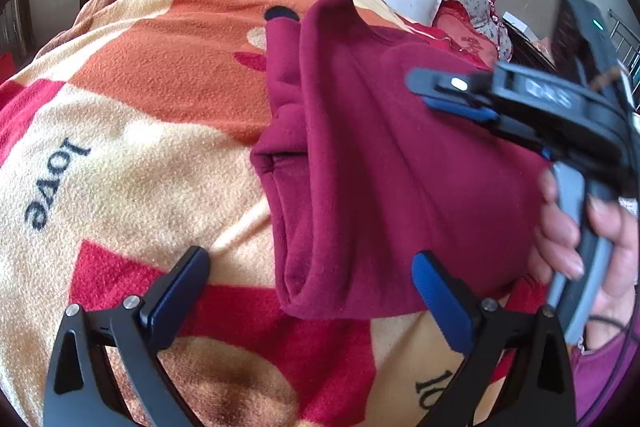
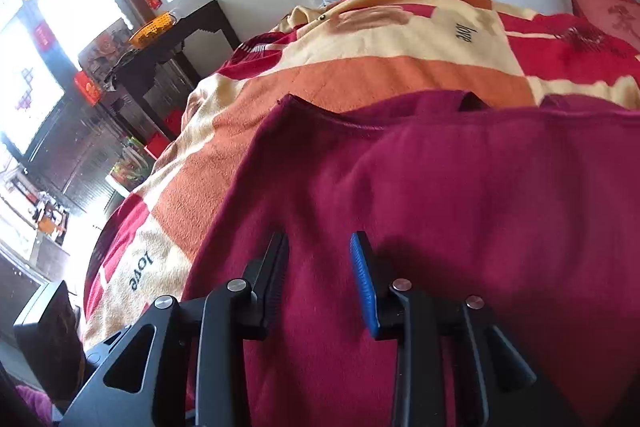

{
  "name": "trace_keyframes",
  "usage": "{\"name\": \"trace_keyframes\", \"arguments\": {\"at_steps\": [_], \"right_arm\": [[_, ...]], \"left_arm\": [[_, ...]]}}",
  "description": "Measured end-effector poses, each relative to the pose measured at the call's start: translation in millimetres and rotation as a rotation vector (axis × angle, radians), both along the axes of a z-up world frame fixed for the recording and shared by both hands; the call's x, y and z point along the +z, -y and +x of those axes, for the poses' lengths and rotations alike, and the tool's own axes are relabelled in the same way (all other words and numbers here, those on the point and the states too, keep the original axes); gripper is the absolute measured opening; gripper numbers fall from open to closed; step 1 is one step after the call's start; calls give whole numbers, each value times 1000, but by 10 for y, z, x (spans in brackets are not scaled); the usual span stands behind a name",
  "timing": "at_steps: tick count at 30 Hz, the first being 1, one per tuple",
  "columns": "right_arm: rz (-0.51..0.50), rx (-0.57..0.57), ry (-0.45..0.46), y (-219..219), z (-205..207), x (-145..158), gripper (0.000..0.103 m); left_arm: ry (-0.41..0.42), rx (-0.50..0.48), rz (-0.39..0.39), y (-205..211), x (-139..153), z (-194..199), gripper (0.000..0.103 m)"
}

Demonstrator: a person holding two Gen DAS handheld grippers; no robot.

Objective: Fold small clothes

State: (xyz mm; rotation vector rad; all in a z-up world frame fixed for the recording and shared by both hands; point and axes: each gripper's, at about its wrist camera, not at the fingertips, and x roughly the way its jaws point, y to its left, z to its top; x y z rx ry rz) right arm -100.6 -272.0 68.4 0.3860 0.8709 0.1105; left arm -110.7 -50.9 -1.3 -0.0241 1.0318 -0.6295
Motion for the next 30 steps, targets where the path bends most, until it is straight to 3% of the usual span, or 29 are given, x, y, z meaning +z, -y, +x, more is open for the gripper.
{"name": "trace_keyframes", "arguments": {"at_steps": [3,8,11,16,24,30], "right_arm": [[15,-52,25,84,-416,50,22],[20,-193,47,262,-972,-43,23],[-25,-265,19,298,-1121,-64,23],[-51,-316,47,255,-1283,14,24],[-34,-296,66,293,-1465,-103,27],[14,-261,130,309,-1521,-155,33]], "left_arm": [[3,1,-29,-53,5,-23,103],[1,6,-54,-50,23,-18,103],[-4,8,-72,-83,28,-27,103],[-9,17,-96,-101,33,-7,103],[19,18,-25,37,36,-45,103],[11,25,-50,33,26,-38,103]]}}
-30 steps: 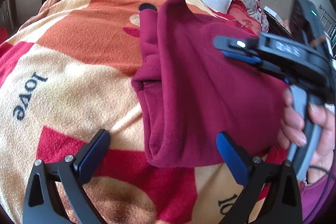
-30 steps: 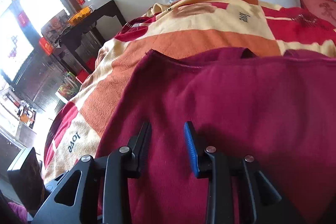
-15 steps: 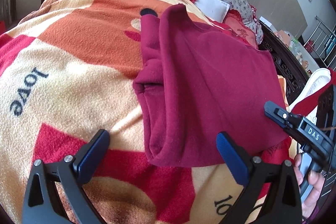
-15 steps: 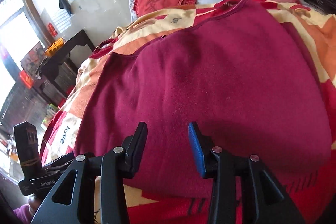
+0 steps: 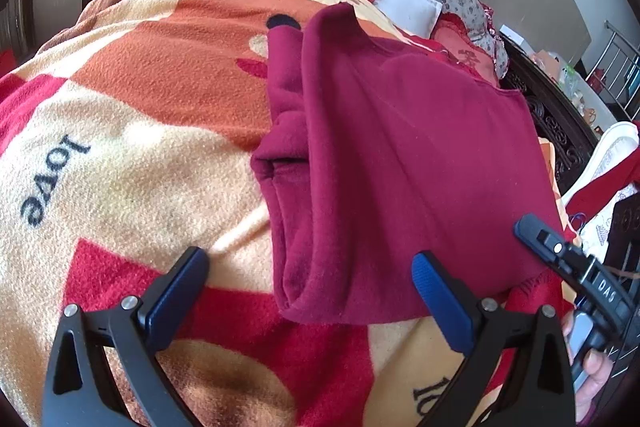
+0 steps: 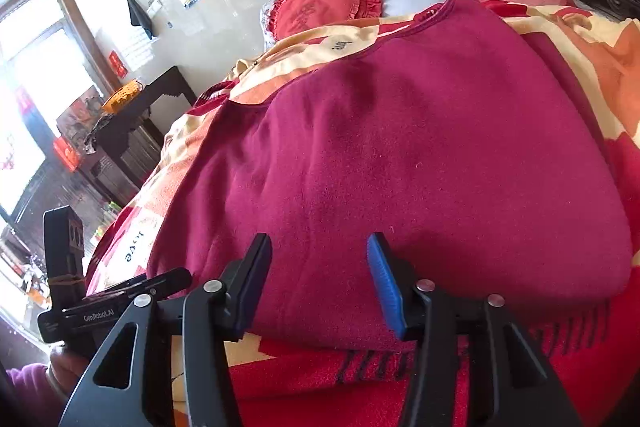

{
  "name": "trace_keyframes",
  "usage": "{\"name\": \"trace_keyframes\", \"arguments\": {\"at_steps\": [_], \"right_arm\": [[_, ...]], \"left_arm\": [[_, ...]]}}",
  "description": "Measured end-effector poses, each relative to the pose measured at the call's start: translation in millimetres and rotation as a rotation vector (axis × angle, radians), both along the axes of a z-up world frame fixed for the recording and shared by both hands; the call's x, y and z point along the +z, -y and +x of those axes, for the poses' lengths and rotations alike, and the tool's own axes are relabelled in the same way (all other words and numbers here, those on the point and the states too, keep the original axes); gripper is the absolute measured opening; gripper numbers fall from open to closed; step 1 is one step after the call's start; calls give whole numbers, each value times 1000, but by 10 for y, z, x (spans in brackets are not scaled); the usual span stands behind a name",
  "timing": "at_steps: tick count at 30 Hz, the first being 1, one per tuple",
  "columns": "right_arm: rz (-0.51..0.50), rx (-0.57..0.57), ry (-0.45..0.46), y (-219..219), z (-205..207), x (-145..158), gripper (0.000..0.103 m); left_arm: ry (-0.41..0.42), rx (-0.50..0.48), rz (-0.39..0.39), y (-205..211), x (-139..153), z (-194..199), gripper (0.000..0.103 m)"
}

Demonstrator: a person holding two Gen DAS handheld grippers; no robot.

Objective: Fold small clothes

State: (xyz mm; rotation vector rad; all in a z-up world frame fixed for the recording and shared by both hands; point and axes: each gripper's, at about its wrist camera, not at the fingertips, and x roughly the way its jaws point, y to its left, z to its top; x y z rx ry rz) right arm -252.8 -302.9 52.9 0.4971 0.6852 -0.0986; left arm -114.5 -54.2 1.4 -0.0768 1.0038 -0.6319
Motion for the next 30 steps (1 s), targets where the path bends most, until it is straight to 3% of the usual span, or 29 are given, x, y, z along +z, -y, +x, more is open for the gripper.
{"name": "trace_keyframes", "arguments": {"at_steps": [4,14,20,25,30], "right_arm": [[7,21,28,-42,-12,-70,35],[33,12,-2,-13,42,-120,36],[-47,52,-81,-121,156,40,36],[-90,172,-109,-269,517,476,37],[-20,268,-215,-453,1127,566,37]], "left_arm": [[-4,4,-14,-10,-2,1,103],[-27,12,-90,-153,-3,27,103],[-43,17,-140,-223,1,43,103],[-43,21,-138,-217,2,42,103],[-45,22,-146,-217,3,42,103]]}}
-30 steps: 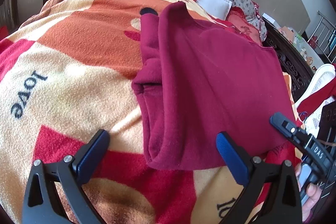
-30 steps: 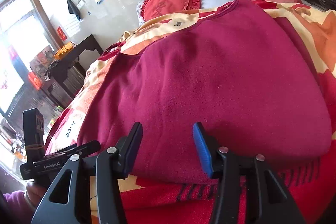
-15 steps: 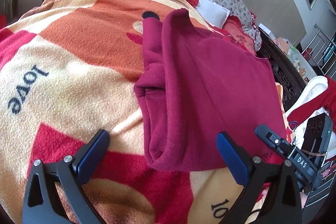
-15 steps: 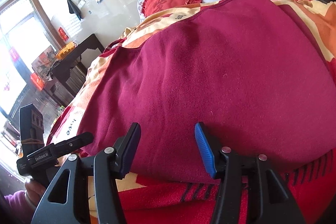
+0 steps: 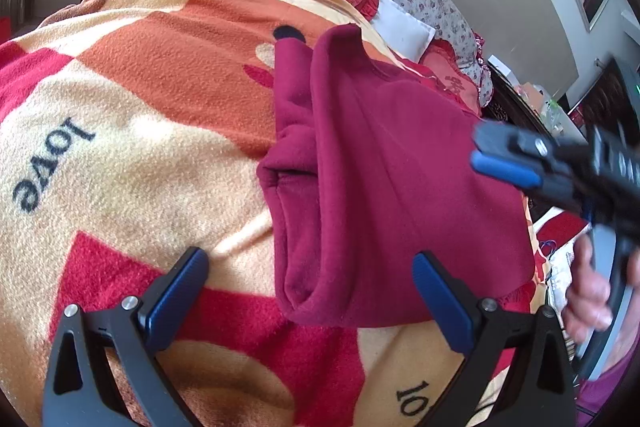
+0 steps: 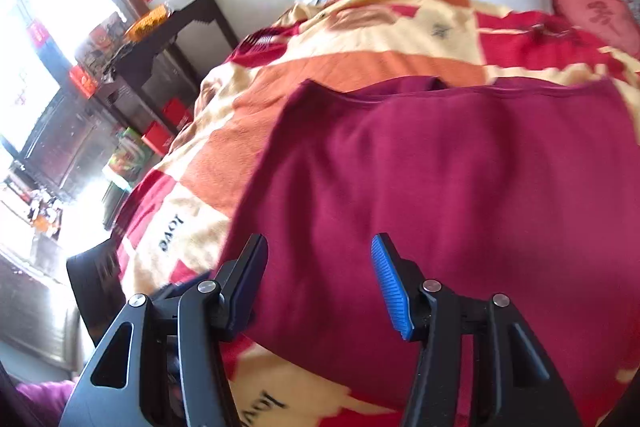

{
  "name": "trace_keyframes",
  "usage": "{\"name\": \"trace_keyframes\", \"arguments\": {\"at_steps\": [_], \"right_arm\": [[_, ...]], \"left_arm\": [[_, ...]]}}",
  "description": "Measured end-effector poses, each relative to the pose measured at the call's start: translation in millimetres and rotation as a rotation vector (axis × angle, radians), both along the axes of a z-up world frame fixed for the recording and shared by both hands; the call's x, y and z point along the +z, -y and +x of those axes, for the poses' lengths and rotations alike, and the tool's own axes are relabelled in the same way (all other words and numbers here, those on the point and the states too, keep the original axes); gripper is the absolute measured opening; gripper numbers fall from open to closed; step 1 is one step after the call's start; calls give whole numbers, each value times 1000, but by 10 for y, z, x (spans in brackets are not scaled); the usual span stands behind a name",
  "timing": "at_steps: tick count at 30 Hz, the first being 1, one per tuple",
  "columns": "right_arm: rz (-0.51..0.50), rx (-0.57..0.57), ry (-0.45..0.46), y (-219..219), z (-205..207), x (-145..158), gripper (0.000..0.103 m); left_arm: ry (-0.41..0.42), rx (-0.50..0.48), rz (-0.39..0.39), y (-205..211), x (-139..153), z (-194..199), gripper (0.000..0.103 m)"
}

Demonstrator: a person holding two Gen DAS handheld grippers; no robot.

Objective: Fold small clothes

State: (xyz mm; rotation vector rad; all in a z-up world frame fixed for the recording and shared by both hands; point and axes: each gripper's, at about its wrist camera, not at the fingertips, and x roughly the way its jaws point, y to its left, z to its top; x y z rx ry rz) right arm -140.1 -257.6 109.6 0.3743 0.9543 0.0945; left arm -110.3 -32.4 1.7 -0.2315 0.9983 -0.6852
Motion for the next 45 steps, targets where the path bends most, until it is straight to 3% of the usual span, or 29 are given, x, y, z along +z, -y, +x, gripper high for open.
{"name": "trace_keyframes", "arguments": {"at_steps": [8,11,17,19,22,27,32,36,41,45], "right_arm": [[-45,-1,-99,-362,944,-133,37],[-136,44,-155,-639,1229,-309,37],[-378,66,-180,-941,1440,-576,42],[-416,78,-173,-968,1433,-594,42],[-426,70,-167,-928,1388,-578,29],[-381,68,-141,-804,1258,-473,1],[-259,47,-82,-631,1119,-347,0],[-203,36,-42,-517,971,-167,0],[-130,27,-12,-340,809,-4,0],[-70,18,-2,-198,742,49,0]], "left_arm": [[-12,2,-30,-46,-8,6,103],[-18,3,-42,-69,-13,13,103],[-13,4,-27,-43,-14,-4,103],[-11,4,-20,-15,-10,0,103],[-7,4,-10,10,-8,4,103],[-6,5,-8,22,-11,10,103],[4,6,10,54,1,-27,103],[4,37,74,84,91,-42,103],[58,7,62,170,320,-29,103],[63,-28,102,359,370,70,103]]}}
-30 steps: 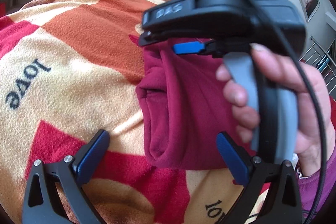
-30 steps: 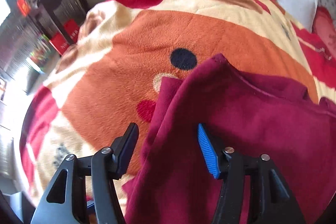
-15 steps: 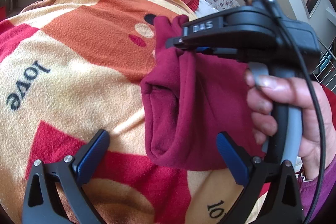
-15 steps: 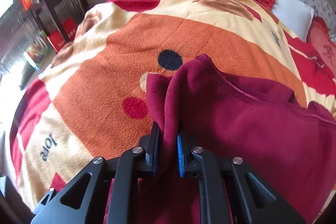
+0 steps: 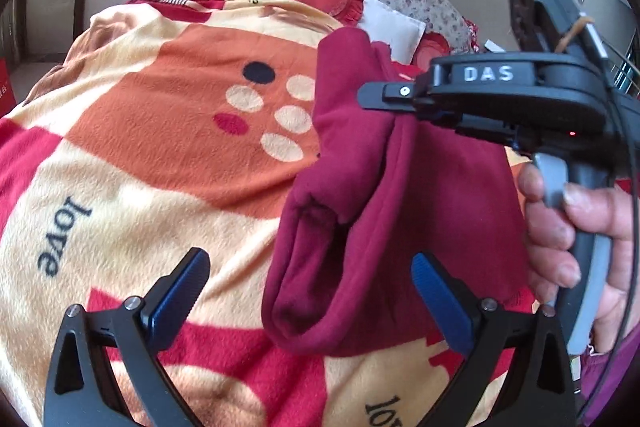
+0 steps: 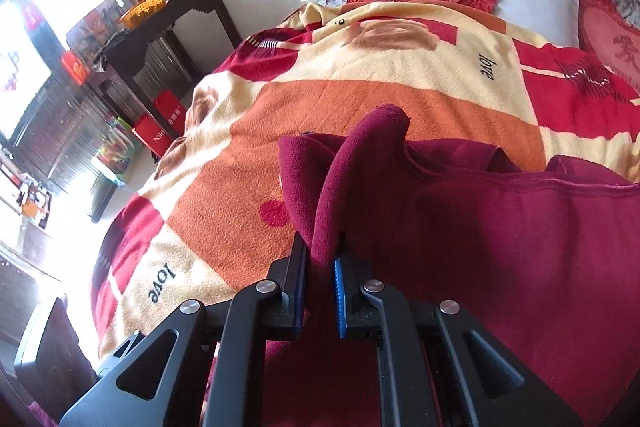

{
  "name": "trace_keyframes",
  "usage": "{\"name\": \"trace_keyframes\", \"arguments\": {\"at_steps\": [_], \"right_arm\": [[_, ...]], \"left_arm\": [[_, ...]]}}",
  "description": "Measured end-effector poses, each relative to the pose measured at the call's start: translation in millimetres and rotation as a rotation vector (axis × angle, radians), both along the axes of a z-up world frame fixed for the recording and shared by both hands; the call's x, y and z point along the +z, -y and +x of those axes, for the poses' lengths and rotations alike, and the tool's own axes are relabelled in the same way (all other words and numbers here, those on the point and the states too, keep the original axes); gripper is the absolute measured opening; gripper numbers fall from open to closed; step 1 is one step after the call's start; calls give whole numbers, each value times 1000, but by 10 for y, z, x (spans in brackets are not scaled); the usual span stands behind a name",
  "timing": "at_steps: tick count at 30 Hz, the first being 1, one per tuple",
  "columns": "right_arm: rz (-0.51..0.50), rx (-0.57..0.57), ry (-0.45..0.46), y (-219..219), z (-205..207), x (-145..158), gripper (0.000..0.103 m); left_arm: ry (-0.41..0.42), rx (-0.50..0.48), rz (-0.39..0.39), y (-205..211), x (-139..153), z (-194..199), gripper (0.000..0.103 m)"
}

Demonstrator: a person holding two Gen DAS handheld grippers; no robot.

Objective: Fold small clothes
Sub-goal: 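Grasp the folded sweatshirt edge with the right gripper and lift it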

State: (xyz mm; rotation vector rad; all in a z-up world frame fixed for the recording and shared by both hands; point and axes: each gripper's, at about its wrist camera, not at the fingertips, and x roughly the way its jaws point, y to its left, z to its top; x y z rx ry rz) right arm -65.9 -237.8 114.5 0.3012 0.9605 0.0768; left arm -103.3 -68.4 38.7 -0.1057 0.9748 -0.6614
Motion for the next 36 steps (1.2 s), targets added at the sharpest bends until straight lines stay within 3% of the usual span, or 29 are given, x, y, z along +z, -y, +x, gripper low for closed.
{"name": "trace_keyframes", "arguments": {"at_steps": [3,5,7,8,9,11,13,15,19,22,24,26,27,29,32,36], "right_arm": [[6,4,1,27,-9,-4,0],[8,14,-6,11,23,-44,0],[-9,29,-16,-50,63,-83,0],[-26,51,-26,-114,108,-114,0],[-38,61,-29,-145,130,-130,0],[-97,85,-52,-277,244,-169,0],[-143,91,-76,-347,330,-207,7],[-236,81,-102,-460,440,-257,24],[-334,102,-144,-641,579,-399,33],[-398,112,-175,-699,632,-545,31],[-352,90,-140,-605,542,-510,10],[-274,81,-113,-474,424,-409,0],[-217,72,-85,-360,334,-317,0],[-131,56,-42,-170,195,-159,0],[-25,28,36,162,-88,117,0],[20,-14,108,544,-384,436,0]], "left_arm": [[-83,18,24,56,-167,149,98],[-144,28,26,48,-288,224,67],[-152,21,12,37,-311,231,53],[-146,4,-7,39,-302,218,40],[-150,-5,-9,49,-304,210,36],[-145,6,-16,46,-317,187,35],[-151,13,-27,29,-338,180,34],[-166,21,-47,0,-371,202,34],[-166,20,-58,-58,-399,198,35],[-151,13,-49,-34,-406,186,44],[-148,3,-28,-39,-376,166,44],[-161,0,-16,-29,-299,158,41],[-157,-5,-19,-10,-248,163,31],[-121,-48,-28,24,-49,110,22],[-54,-120,-25,182,250,-28,18],[37,-237,-3,617,614,-302,17]]}}
